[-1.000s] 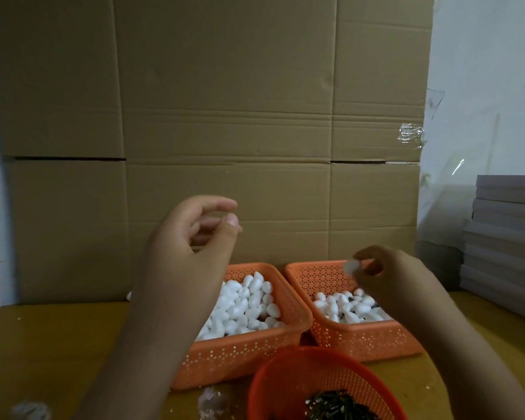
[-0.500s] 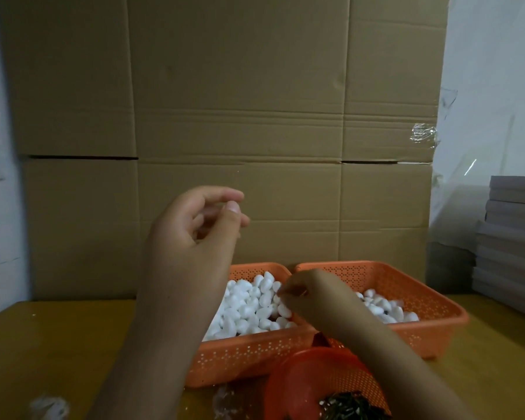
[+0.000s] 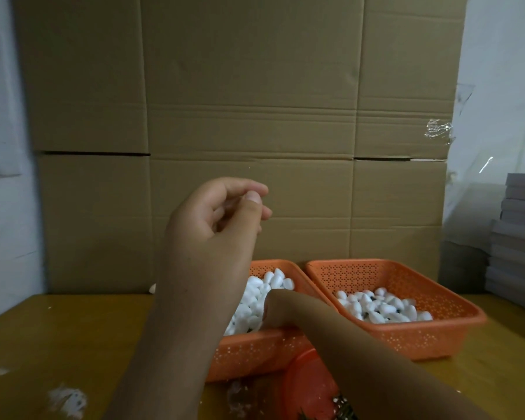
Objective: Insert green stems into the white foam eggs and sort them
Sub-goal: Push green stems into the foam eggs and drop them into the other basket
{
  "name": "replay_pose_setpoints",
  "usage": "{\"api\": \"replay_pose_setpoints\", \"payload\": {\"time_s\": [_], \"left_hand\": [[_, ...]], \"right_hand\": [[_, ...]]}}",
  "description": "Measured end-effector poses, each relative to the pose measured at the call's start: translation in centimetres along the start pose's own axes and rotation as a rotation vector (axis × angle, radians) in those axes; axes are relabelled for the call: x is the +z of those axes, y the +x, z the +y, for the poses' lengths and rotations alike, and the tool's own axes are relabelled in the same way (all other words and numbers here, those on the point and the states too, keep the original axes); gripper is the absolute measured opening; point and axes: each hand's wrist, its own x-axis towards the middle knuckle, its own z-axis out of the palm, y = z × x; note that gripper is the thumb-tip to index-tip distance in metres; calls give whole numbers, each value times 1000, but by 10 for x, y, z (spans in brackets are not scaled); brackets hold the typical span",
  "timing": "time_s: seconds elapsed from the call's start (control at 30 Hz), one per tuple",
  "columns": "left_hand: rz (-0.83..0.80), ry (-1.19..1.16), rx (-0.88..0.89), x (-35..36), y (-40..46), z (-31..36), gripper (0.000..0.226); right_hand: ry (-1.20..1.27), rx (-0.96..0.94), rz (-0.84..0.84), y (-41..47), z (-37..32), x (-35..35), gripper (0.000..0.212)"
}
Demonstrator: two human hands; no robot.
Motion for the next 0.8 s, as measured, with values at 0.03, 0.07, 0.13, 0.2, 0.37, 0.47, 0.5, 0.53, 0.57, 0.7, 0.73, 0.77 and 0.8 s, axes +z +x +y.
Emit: {"api": "replay_pose_setpoints", "payload": {"time_s": [0.03,0.07,0.13,0.2,0.37,0.47,0.5,0.53,0.57,0.7,0.73,0.77,0.8], "left_hand": [[-5,3,-1,-1,0,0,24],[-8,5,-2,-1,0,1,23],[-22,6,-13,-3,1,1,23],[-58,16,-23,-5,1,1,22],[-181,65,-40,-5,-1,-2,14],[-290,168,-41,1,-4,-3,12],[-318,204,-34,3,-6,-3,10],[-347,236,-28,6,-8,-3,7],[-376,264,-27,9,-10,-2,7],[-427,372,22,18,-18,1,22],[-431,396,51,20,-20,2,23],[-435,415,79,22,-21,2,23],[-439,428,98,22,-20,2,22]], "right_hand": [[35,-11,25,-4,1,-2,66],[104,-35,84,-9,3,-4,59],[312,-140,301,-22,9,-10,29],[607,-252,458,-45,15,-16,21],[1603,-532,292,-114,33,-19,28],[1731,-645,237,-149,37,-17,35],[1760,-648,231,-158,37,-16,36],[1780,-646,231,-165,37,-15,38],[1773,-643,241,-170,36,-14,40],[1674,-644,280,-183,37,-19,42],[1630,-640,284,-186,38,-22,43],[1587,-639,276,-190,39,-24,43],[1536,-638,279,-194,42,-26,44]]}}
